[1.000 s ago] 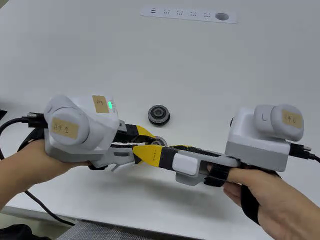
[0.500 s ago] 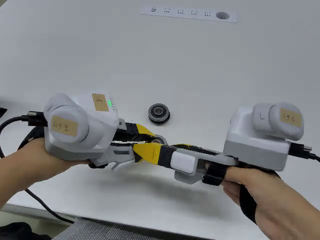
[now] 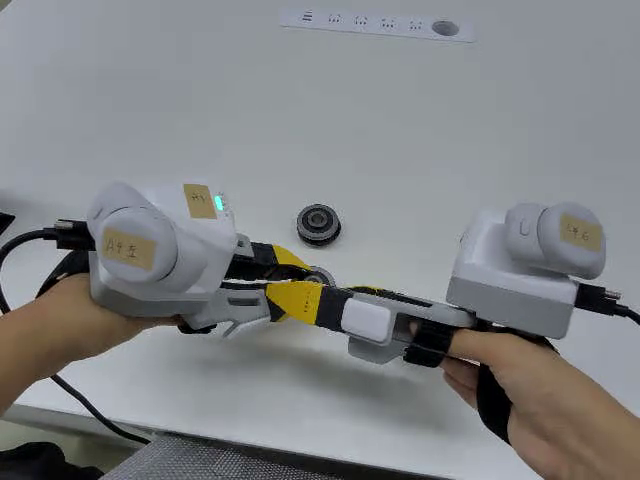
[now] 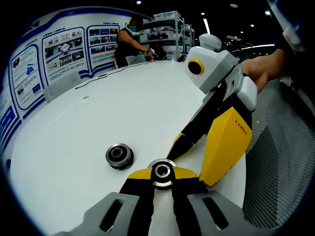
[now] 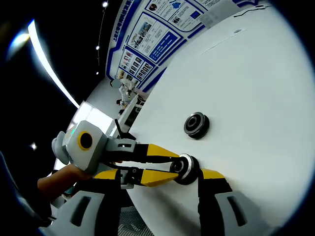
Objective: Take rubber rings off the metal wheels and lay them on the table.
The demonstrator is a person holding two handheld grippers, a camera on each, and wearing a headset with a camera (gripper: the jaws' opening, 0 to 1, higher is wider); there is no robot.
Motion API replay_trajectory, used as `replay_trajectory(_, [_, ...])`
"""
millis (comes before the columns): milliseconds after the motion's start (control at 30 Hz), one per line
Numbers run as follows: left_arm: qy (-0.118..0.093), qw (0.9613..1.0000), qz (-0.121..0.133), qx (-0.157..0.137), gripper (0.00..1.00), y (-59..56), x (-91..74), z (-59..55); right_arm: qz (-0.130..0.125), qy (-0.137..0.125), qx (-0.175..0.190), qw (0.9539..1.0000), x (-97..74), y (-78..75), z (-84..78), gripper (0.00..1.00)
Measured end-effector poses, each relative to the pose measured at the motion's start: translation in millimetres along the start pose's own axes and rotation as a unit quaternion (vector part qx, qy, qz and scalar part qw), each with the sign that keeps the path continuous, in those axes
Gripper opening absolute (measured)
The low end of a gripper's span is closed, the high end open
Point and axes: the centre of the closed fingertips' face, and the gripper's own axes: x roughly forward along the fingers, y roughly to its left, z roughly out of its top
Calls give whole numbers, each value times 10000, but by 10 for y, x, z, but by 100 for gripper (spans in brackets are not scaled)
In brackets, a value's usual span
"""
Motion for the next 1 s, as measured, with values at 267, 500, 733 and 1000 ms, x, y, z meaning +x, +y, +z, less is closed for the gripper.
replay_trajectory(267, [10,10000,-2,9,13,-10,0,5,-23,69,-59,10000,24,23,-28,64])
replay_trajectory(500, [5,10000,1,0,13,-13,-1,7,137,-141,454,9988,-9,20,36,62])
replay_trajectory(733, [-9,10000,7,-20,13,-11,-2,6,150,-199,464,9986,-38,3,45,59])
replay_trajectory(1000, [-9,10000,4,-22,13,-10,-3,6,117,-267,595,9978,-71,-64,80,48])
